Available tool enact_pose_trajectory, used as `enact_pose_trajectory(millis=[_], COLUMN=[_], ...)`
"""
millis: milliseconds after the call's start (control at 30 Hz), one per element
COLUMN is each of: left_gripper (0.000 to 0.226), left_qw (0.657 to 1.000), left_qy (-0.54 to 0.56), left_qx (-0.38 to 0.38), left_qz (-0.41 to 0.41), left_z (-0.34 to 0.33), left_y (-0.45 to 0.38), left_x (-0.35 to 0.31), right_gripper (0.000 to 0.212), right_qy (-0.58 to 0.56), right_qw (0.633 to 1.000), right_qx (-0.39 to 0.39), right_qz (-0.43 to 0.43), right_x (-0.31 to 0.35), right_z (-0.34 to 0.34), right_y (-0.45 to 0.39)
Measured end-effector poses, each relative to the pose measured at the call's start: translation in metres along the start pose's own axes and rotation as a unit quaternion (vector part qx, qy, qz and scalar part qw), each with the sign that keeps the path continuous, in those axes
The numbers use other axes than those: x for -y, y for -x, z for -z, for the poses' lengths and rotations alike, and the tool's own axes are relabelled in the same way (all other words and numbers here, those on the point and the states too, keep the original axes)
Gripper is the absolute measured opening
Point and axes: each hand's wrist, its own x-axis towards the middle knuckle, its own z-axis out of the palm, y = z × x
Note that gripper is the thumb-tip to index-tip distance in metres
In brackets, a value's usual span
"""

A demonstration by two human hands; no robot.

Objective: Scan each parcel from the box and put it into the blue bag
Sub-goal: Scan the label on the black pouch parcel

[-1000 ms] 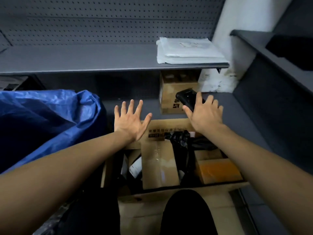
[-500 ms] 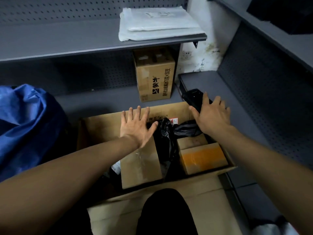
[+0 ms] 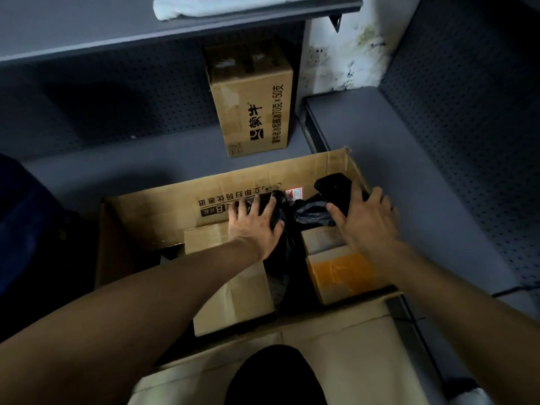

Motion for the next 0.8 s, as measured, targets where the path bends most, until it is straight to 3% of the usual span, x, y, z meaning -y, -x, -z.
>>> enact_pose_trajectory(millis=[167, 333, 500, 800], left_gripper=[0.055, 0.060, 0.068, 0.071], left_qw=[0.998, 0.995, 0.981, 0.952], left_qy=[0.022, 0.036, 0.134, 0.285], left_qx=[0.052, 0.094, 0.138, 0.082], left_qz=[-0.018, -0.008, -0.004, -0.076], left_z=[-0.020, -0.025, -0.027, -0.026], left_y=[-0.027, -0.048, -0.061, -0.035], left_x=[-0.012, -0.016, -0.013, 0.002], right_gripper=[0.081, 0.080, 0.081, 0.081], right_qy=[0.001, -0.008, -0.007, -0.004], right_qw=[1.000, 1.000, 1.000, 1.000], right_qx=[0.006, 0.015, 0.016, 0.004], right_qz=[-0.010, -0.010, 0.000, -0.001], right_x=[-0.010, -0.008, 0.000, 0.014], right_z=[-0.012, -0.016, -0.017, -0.010], right_y=[-0.007, -0.011, -0.013, -0.012])
